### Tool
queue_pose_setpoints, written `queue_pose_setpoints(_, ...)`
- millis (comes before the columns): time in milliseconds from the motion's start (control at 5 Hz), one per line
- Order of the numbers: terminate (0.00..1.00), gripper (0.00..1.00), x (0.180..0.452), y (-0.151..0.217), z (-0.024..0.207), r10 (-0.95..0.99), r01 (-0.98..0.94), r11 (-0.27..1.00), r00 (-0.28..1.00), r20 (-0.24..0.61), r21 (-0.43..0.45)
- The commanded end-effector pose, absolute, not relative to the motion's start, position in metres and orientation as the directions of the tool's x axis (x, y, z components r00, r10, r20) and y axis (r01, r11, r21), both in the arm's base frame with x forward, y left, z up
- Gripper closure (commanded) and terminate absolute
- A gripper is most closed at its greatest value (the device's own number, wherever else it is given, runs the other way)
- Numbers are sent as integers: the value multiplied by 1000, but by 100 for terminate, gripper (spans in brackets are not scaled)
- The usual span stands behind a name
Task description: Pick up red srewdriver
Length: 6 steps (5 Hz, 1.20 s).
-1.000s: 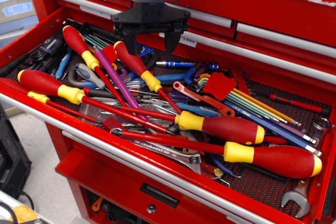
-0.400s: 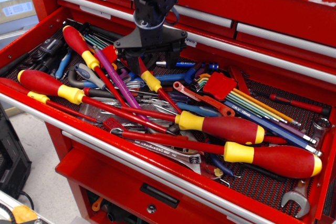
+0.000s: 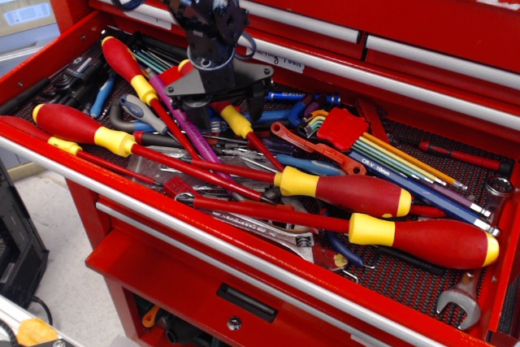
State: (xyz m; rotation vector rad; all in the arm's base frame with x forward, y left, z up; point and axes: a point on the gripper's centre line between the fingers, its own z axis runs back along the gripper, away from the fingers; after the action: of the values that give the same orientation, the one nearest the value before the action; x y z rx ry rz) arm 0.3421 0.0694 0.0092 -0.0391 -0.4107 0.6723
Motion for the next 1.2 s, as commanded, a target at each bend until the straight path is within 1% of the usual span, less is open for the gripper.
queue_pose_setpoints(0,0,0,352,89,-8,614,-574,787,691,381,-228)
queue_pose_setpoints(200,0,100,358,88,-10,617,-566,787,718,323,-246)
queue_pose_setpoints(400,0,100,359,90,5,614,-568,788,754,234,-237)
queue_pose_setpoints(600,0,100,358,86,11,623,-581,780,754,209,-231)
queue_pose_setpoints(1000,0,100,341,70,63,680,-668,733,722,127,-125)
